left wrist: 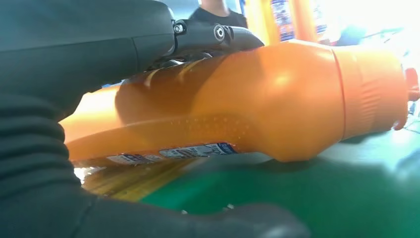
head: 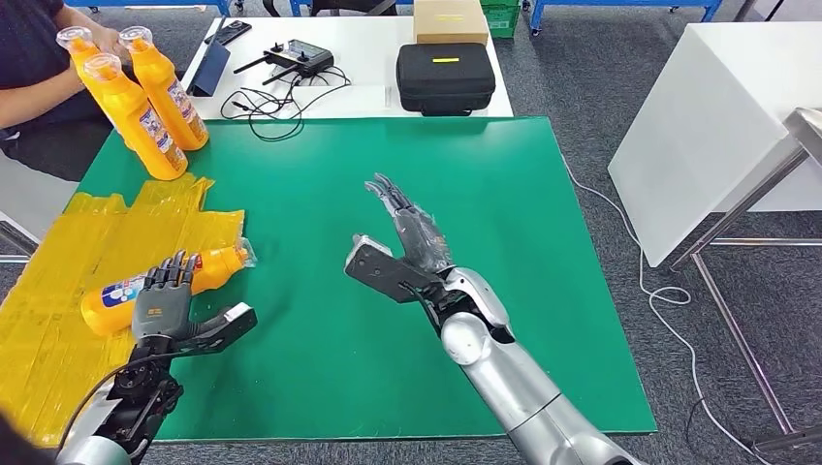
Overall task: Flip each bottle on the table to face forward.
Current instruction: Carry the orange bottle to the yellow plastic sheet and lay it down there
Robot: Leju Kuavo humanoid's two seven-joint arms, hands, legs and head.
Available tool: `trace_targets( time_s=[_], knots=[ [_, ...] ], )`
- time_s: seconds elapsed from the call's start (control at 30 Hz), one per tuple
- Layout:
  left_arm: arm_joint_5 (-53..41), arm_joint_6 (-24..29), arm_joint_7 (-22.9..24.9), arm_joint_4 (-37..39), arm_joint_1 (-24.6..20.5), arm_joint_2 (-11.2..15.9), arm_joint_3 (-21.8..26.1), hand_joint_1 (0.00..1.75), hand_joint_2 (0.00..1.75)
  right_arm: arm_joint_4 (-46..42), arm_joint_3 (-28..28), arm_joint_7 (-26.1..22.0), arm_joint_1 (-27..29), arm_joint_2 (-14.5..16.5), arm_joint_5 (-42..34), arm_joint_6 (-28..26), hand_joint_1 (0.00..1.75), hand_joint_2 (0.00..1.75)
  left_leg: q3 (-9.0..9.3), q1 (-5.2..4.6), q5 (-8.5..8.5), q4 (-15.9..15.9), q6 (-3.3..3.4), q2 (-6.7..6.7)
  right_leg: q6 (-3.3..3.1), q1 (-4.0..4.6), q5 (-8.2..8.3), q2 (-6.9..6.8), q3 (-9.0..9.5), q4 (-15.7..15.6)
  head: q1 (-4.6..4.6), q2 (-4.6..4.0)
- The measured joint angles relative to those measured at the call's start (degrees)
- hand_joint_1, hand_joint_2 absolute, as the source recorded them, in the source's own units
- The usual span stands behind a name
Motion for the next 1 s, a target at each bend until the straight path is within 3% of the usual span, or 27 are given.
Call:
trace_targets(
  time_s=[0.07, 0.13, 0.2, 0.27, 0.33, 0.4, 0.53, 0.77, 1.0],
  knots=[
    [5.4, 2.87, -6.36, -0.36, 0.26, -0.61, 1.56, 0.0, 0.0, -0.11, -0.38, -1.04, 0.4, -0.18, 0.03, -1.04, 0.0, 0.0, -0.04, 0.0, 0.0, 0.01, 0.0, 0.0, 0.0, 0.0, 0.0, 0.0, -0.07, -0.01, 0.0, 0.0],
    [17.64, 4.29, -18.61, -2.54, 1.17, -1.98, 4.69, 0.0, 0.0, -0.48, -1.05, -3.51, 0.99, -0.35, -0.22, -2.66, 0.0, 0.0, -0.11, 0.0, 0.0, 0.02, 0.0, 0.02, 0.01, -0.01, 0.01, 0.01, -0.16, -0.01, -0.01, 0.0],
    [34.39, 0.76, -30.09, -8.82, 3.39, -4.12, 7.95, 0.0, 0.0, -0.79, -1.93, -7.22, 1.42, -0.44, -1.0, -3.9, 0.0, 0.0, -0.16, -0.01, -0.03, 0.03, 0.02, 0.12, 0.02, -0.04, 0.01, 0.07, -0.21, 0.0, -0.01, 0.0],
    [49.27, -4.9, -34.46, -18.43, 6.81, -6.52, 9.42, 0.0, 0.0, -0.9, -2.87, -10.85, 1.67, -0.46, -2.12, -4.49, 0.0, 0.0, -0.17, -0.01, -0.07, 0.03, 0.03, 0.23, 0.03, -0.05, 0.01, 0.15, -0.26, -0.01, -0.02, -0.01],
    [58.65, -7.49, -35.11, -28.2, 10.11, -8.73, 9.19, 0.0, 0.0, -0.94, -3.68, -13.37, 1.9, -0.45, -3.1, -4.71, 0.0, 0.0, -0.23, -0.01, -0.09, 0.03, 0.04, 0.21, 0.04, -0.05, 0.0, 0.15, -0.29, -0.02, -0.01, -0.01],
    [63.47, -6.72, -35.56, -36.18, 12.33, -10.52, 8.05, 0.0, 0.0, -0.94, -4.19, -14.68, 2.07, -0.44, -3.65, -4.75, 0.0, 0.0, -0.3, -0.01, -0.1, 0.03, 0.05, 0.14, 0.05, -0.04, -0.01, 0.12, -0.31, -0.04, -0.01, 0.0],
    [68.58, -4.82, -36.47, -44.75, 13.7, -13.16, 5.5, 0.0, 0.0, -0.92, -4.48, -15.65, 2.39, -0.22, -4.18, -5.06, 0.0, 0.0, -0.31, 0.0, -0.13, 0.03, 0.08, 0.13, 0.05, -0.05, -0.02, 0.1, -0.31, -0.05, -0.01, 0.0],
    [78.43, -13.21, -34.15, -47.13, 12.78, -16.65, 0.18, 0.0, 0.0, 0.03, -4.81, -16.28, 2.59, 2.45, -5.69, -7.77, 0.0, 0.0, -0.29, 0.01, -0.11, 0.03, 0.09, 0.17, 0.05, -0.03, 0.0, 0.12, -0.3, -0.04, -0.01, 0.0],
    [81.06, -16.22, -32.44, -46.18, 12.17, -17.33, -2.04, 0.0, 0.0, 3.45, -4.49, -19.72, 0.99, 7.43, -8.37, -10.86, 0.0, 0.0, -0.33, 0.07, -0.11, 0.01, 0.08, 0.21, 0.05, 0.02, -0.01, 0.13, -0.33, -0.01, -0.02, 0.0]
  ],
)
